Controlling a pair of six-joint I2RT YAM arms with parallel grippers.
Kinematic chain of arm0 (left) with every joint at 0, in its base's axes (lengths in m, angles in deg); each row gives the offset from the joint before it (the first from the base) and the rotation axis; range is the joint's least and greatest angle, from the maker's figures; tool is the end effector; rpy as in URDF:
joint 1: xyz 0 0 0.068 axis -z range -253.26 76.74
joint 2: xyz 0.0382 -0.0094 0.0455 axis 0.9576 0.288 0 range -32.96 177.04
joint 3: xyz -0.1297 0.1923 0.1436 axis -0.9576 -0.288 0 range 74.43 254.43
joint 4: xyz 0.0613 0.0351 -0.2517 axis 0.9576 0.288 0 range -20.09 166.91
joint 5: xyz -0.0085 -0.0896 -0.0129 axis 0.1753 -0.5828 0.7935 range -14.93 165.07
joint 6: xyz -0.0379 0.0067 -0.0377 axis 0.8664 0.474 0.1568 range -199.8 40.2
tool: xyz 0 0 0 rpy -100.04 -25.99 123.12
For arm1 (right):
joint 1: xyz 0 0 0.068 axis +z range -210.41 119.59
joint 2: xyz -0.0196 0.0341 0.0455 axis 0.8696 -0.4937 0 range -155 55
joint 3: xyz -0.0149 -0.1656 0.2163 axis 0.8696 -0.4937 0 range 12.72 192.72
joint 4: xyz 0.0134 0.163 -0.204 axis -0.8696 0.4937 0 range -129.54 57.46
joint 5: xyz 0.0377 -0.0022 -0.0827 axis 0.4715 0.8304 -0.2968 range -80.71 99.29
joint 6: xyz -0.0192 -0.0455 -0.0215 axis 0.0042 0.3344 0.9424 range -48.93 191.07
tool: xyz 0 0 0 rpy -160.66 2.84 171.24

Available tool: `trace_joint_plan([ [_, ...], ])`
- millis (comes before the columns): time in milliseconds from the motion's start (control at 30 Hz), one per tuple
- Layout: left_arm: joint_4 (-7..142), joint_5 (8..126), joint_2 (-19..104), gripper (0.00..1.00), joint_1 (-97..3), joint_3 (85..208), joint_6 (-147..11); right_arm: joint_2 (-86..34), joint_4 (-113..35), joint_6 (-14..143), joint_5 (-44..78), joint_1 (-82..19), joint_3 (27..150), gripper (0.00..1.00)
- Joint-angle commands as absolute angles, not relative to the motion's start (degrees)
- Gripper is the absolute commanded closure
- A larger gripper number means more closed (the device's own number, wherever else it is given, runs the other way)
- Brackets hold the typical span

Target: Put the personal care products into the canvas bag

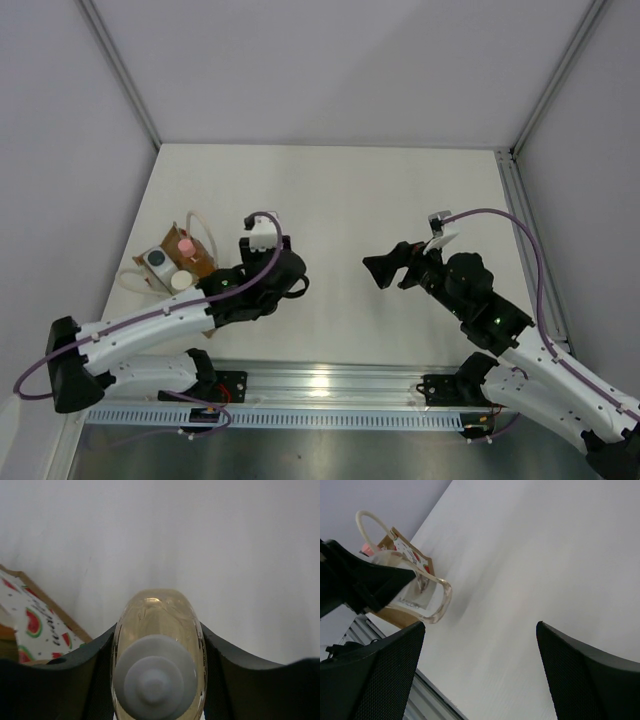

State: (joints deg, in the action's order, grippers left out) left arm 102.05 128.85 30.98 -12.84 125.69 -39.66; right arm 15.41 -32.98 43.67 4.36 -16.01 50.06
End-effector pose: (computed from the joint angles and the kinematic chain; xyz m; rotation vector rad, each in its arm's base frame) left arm 0.1353 -0.1803 0.2885 -0.0618 1.9996 0.0079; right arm 0.1250 0.1181 0.3153 -0.2003 1.7891 0.8412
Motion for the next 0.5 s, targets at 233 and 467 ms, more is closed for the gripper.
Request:
trace_joint_plan([
  [233, 121.58, 139.41, 14.95, 0.99, -14.9, 138.06, -32.7, 17.82, -34.1, 43.56, 4.81, -16.03, 50.07, 0.04],
  [467, 133.41, 140.46, 12.12, 1.0, -17.18, 143.94, -30.68, 18.0, -33.92, 43.47, 4.9, -16.03, 50.25, 0.04],
])
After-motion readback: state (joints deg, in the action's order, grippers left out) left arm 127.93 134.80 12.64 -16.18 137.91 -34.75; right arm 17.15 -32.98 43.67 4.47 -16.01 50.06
